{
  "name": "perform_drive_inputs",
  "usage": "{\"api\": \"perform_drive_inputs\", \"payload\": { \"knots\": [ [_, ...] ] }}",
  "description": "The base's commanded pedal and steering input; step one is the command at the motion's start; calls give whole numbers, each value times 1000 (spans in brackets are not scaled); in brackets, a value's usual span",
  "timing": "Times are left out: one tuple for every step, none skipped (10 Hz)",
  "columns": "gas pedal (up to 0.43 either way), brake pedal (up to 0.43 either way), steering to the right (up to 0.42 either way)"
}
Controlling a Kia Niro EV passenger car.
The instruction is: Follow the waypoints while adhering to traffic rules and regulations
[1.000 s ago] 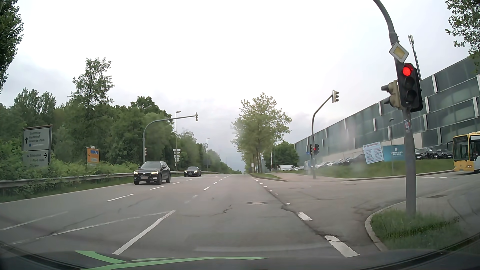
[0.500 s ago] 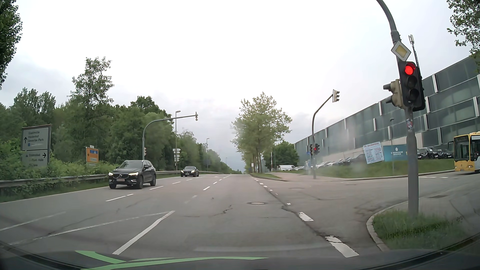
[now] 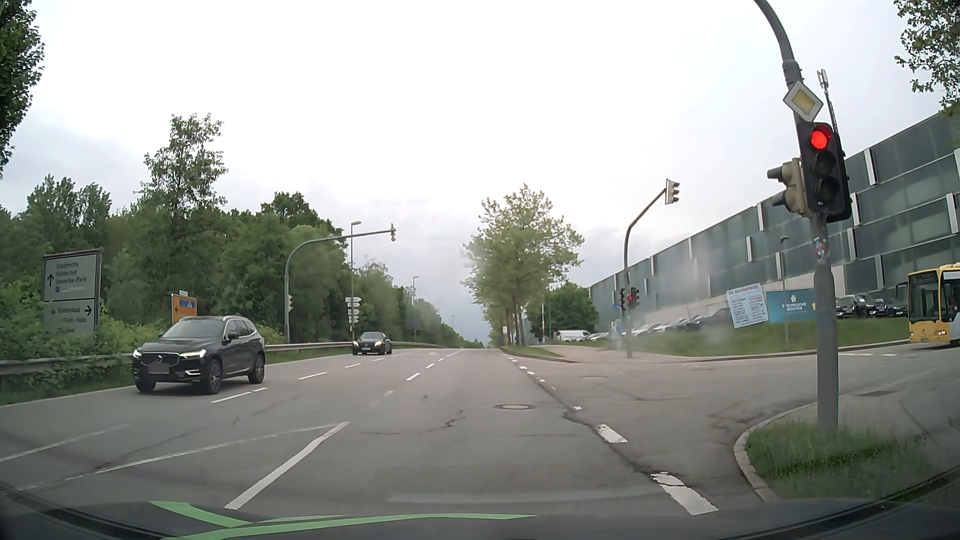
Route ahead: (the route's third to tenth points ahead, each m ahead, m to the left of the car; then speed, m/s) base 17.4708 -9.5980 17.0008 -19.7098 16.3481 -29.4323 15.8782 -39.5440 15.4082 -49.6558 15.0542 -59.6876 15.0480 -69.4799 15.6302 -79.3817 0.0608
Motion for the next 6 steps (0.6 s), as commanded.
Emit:
{"api": "perform_drive_inputs", "payload": {
  "knots": [
    [0,128,1],
    [0,146,1],
    [0,152,1],
    [0,159,1],
    [0,165,1],
    [0,165,1]
  ]
}}
